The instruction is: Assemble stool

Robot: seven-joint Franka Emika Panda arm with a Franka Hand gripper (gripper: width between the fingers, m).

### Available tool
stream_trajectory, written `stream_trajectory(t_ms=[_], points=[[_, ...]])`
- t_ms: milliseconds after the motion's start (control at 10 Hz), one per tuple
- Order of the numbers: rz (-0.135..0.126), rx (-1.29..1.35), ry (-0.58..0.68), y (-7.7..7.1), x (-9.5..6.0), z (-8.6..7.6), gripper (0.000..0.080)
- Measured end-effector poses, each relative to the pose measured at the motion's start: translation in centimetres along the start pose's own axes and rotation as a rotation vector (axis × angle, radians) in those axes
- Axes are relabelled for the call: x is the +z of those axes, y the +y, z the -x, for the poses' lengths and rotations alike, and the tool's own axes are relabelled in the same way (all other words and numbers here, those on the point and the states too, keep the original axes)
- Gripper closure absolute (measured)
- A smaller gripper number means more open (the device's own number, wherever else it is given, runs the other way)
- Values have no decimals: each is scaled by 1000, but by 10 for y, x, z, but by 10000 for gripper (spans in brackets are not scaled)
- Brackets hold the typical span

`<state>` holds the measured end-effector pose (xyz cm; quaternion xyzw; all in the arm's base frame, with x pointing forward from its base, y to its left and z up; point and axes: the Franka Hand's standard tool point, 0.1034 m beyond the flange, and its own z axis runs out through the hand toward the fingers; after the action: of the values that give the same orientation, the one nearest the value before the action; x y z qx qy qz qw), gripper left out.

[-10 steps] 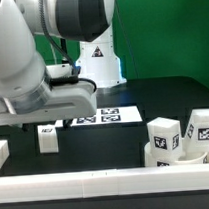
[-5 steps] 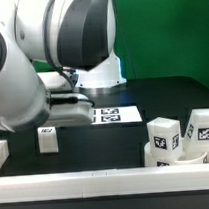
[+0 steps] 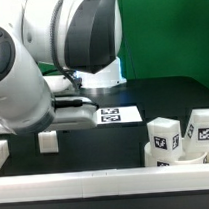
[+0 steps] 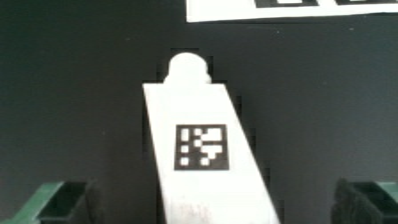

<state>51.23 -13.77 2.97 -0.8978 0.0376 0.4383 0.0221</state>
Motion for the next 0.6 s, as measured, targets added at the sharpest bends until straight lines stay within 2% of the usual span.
stream_trajectory(t_ms=[300, 600], points=[[3, -6, 13, -2, 18, -10, 151], [13, -5, 34, -6, 23, -14, 151]])
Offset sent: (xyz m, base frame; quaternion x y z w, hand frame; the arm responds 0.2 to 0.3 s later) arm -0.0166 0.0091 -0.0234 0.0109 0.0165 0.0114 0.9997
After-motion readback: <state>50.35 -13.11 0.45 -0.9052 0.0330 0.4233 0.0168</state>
